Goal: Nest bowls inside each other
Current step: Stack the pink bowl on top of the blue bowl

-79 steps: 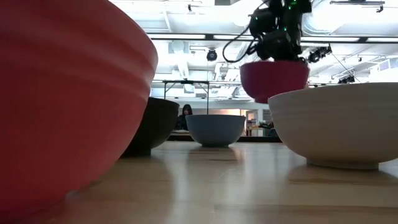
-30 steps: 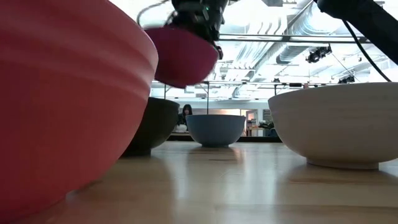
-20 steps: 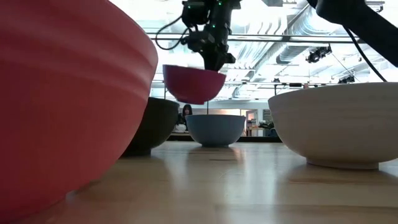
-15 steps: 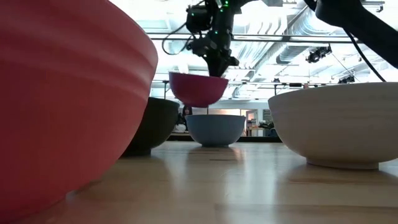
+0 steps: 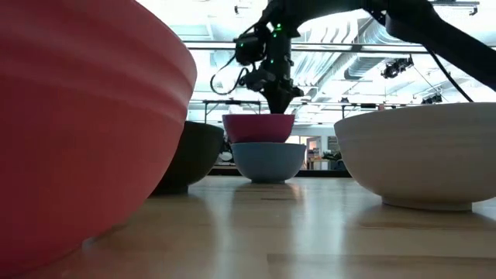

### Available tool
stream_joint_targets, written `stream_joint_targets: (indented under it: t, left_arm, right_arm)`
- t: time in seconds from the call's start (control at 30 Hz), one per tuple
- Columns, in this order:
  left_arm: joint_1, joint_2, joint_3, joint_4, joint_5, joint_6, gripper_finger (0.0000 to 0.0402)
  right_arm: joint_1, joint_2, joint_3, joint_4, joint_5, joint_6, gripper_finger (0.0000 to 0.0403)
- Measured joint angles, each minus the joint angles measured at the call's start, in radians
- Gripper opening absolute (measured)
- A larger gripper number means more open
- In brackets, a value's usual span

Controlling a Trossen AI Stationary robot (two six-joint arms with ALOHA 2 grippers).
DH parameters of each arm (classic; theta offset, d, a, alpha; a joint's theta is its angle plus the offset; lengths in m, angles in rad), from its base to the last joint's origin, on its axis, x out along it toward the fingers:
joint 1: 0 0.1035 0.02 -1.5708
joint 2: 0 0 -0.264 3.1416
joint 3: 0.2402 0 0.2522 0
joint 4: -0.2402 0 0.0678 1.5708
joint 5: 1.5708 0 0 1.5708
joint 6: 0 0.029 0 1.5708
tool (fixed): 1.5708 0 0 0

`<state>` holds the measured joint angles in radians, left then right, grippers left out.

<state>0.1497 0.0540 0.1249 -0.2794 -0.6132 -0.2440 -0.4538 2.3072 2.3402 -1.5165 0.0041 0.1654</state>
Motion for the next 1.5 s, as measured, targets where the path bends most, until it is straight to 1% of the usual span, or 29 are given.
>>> stream_joint_targets:
  t: [0.23,0.77,0.9,1.17,1.27,1.5]
  left_arm:
    - [0.000,0.000,0.000,0.000,0.012,0.000,0.0197]
    - [0.000,0.000,0.000,0.000,0.012,0.011,0.0197]
    - [0.000,0.000,0.000,0.000,0.030,0.011,0.0197]
    - [0.000,0.000,0.000,0.000,0.031,0.011,0.0197]
    - [0.000,0.000,0.000,0.000,0.031,0.011,0.0197]
    - [0.000,0.000,0.000,0.000,0.031,0.011,0.0197]
  right_arm:
    - [-0.001,0.051,0.000,-0.055,0.003,-0.029,0.0000]
    - [0.007,0.068,0.000,-0.023,-0.055,-0.056,0.0000]
    - [0.012,0.082,0.000,-0.009,-0.088,-0.069,0.0000]
    - [0.016,0.086,0.000,-0.007,-0.090,-0.069,0.0001]
    - [0.016,0.086,0.000,-0.008,-0.131,-0.069,0.0019]
    - [0.016,0.083,0.000,-0.009,-0.147,-0.082,0.0102]
